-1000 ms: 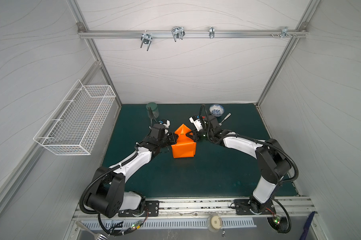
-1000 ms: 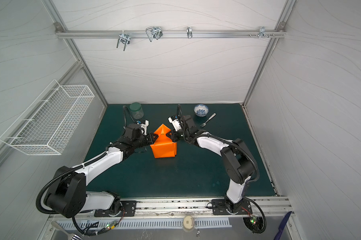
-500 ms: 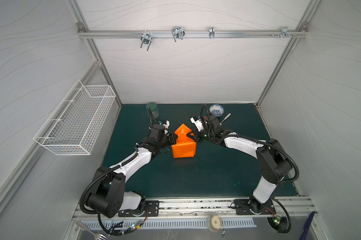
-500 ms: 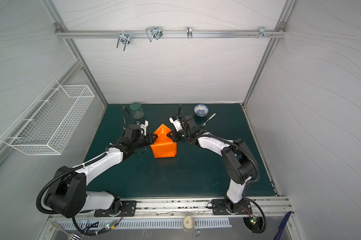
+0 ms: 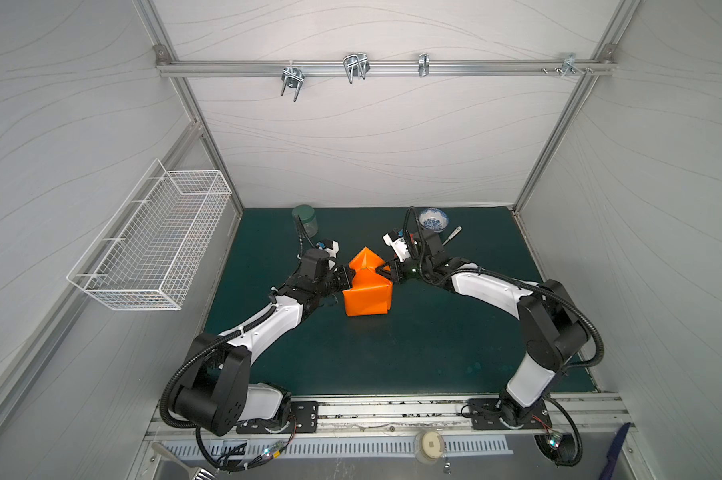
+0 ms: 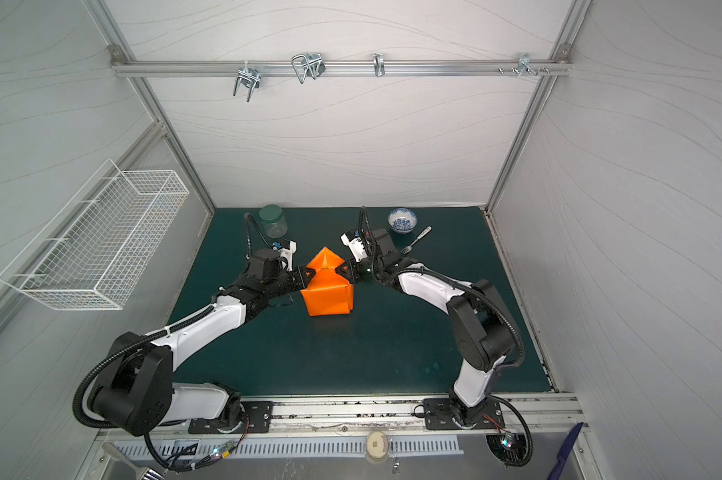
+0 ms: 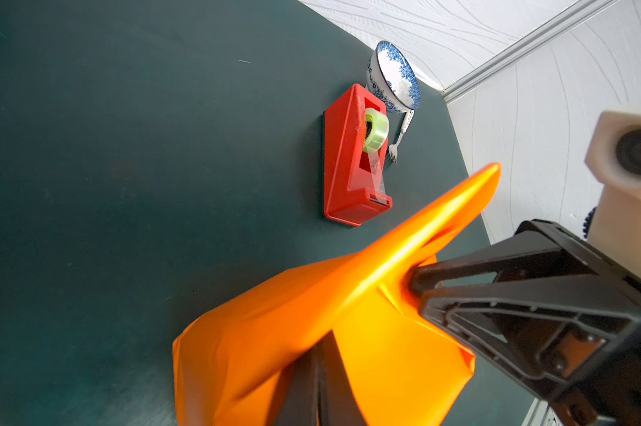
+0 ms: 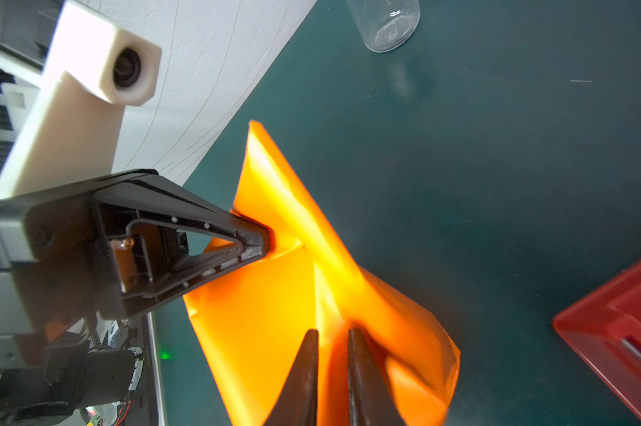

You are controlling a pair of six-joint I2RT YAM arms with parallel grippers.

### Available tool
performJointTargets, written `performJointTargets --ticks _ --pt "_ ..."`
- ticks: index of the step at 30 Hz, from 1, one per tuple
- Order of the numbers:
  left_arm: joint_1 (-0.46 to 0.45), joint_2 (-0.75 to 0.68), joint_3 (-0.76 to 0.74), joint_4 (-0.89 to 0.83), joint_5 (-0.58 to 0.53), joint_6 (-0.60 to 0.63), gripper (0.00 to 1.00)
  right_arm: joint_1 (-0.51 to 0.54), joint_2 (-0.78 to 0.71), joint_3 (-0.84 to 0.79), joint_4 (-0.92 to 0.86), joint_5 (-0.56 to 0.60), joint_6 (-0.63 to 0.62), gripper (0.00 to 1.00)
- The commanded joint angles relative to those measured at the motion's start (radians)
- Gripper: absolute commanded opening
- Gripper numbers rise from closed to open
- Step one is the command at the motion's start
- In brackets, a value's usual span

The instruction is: Wrap the gift box in paper

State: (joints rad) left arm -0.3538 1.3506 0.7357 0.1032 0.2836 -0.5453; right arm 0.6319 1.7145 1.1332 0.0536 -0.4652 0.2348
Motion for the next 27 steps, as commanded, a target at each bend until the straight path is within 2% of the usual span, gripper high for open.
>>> performJointTargets --ticks 1,9,13,21,27 --pt "-0.002 -0.004 -0.014 -0.034 -0.012 0.015 0.04 -0.01 -0.053 0.011 -0.052 0.017 -0.061 0.18" --pt "-0.002 -0.007 -0.014 -0.037 -0.016 0.019 0.04 0.023 -0.068 0.014 -0.121 0.155 -0.179 0.22" --pt "-0.002 -0.007 -0.012 -0.036 -0.014 0.016 0.04 0.061 -0.057 0.017 -0.146 0.296 -0.229 0.26" --pt "-0.002 -0.01 -0.012 -0.036 -0.012 0.018 0.04 0.088 -0.066 -0.004 -0.127 0.437 -0.294 0.4" --pt "-0.002 -0.007 -0.012 -0.035 -0.011 0.017 0.04 0.1 -0.072 -0.023 -0.107 0.497 -0.322 0.5"
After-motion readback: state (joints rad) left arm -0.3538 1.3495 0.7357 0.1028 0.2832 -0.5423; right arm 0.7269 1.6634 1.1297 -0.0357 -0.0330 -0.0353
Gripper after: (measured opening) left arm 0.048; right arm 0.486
